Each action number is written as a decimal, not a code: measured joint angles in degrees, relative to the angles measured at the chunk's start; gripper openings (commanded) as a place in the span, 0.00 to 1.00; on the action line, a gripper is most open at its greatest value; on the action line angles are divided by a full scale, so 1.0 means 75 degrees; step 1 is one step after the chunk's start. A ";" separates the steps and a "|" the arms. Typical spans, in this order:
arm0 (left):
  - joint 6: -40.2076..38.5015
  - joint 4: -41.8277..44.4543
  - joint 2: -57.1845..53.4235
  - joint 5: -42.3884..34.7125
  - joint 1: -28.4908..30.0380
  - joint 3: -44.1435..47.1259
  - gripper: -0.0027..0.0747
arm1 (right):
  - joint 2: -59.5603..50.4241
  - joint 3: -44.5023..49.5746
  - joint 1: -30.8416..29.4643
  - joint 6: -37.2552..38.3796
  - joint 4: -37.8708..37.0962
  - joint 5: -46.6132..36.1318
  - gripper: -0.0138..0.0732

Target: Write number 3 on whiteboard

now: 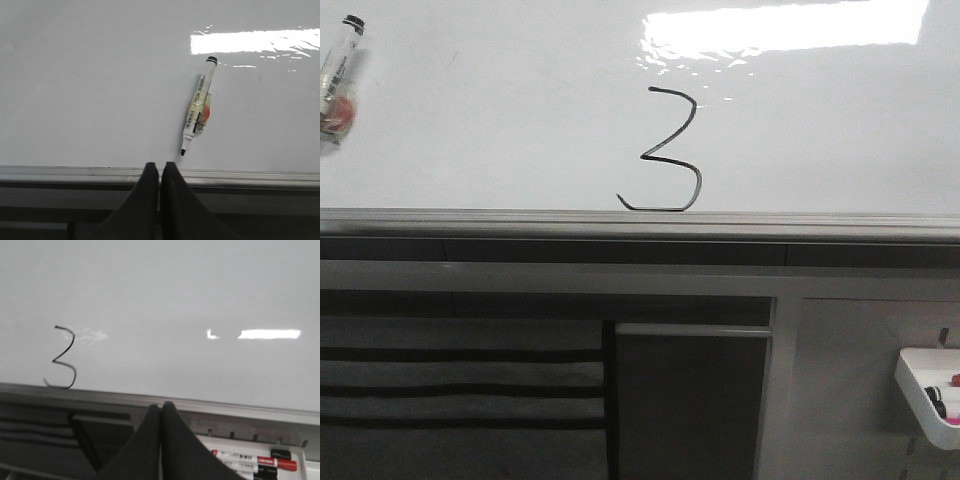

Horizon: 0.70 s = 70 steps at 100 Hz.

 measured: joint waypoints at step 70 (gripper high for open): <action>-0.0007 0.0000 0.0000 0.0000 0.0000 0.0000 0.01 | -0.2052 0.4639 -0.2153 0.0000 0.0094 -0.5010 0.07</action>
